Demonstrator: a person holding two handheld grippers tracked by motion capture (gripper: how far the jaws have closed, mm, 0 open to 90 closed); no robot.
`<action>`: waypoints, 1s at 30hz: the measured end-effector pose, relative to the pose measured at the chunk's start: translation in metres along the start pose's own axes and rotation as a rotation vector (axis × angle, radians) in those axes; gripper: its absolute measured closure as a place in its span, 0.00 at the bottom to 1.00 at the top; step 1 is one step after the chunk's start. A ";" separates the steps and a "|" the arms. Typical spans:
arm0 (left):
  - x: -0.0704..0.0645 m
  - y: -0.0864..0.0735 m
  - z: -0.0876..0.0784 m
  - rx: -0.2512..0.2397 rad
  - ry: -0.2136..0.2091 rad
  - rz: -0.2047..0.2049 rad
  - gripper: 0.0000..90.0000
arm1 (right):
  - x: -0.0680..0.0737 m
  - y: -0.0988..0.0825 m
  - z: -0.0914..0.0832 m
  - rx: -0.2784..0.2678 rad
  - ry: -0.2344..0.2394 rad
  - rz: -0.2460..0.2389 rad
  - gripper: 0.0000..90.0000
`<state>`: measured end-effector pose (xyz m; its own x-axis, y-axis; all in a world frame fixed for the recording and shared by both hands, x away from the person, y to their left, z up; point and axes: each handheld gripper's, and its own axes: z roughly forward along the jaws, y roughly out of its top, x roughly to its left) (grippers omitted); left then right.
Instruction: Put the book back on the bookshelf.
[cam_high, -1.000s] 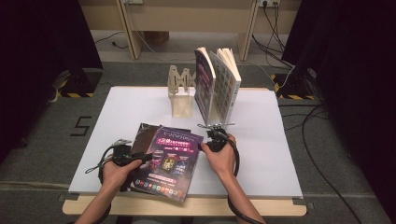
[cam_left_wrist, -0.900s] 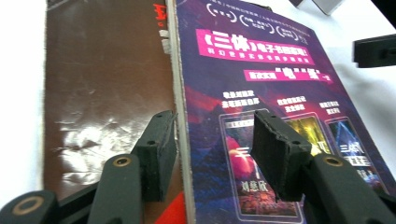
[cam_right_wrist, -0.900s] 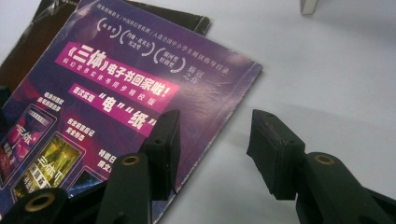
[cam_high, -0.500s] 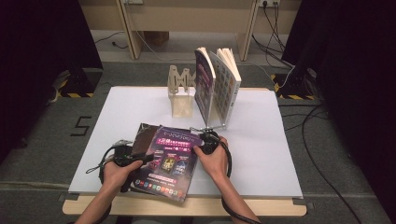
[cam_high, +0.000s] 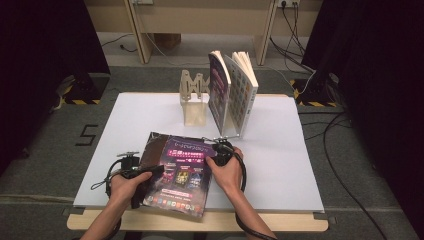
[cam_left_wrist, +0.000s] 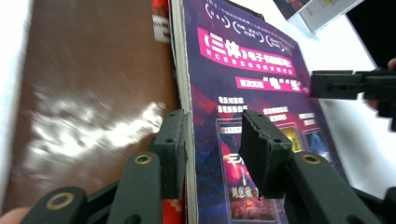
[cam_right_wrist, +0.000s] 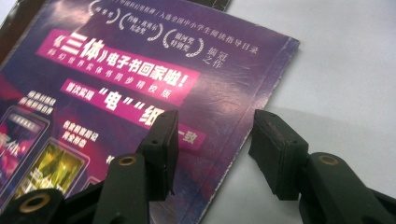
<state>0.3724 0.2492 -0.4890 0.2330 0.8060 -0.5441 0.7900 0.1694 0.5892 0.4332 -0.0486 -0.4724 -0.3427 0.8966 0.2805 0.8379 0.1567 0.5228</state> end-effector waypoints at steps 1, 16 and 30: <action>-0.001 -0.001 0.001 0.008 0.006 0.005 0.67 | 0.000 0.000 0.000 -0.006 -0.005 -0.003 0.59; 0.001 -0.001 -0.004 0.014 -0.024 0.037 0.91 | -0.014 0.029 0.000 -0.023 0.026 0.019 0.58; 0.007 0.001 -0.007 0.025 -0.005 0.057 0.90 | -0.023 0.043 0.020 -0.019 0.038 0.049 0.55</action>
<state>0.3713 0.2589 -0.4881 0.2804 0.8112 -0.5131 0.7892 0.1095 0.6044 0.4858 -0.0543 -0.4721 -0.3174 0.8866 0.3364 0.8459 0.1043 0.5231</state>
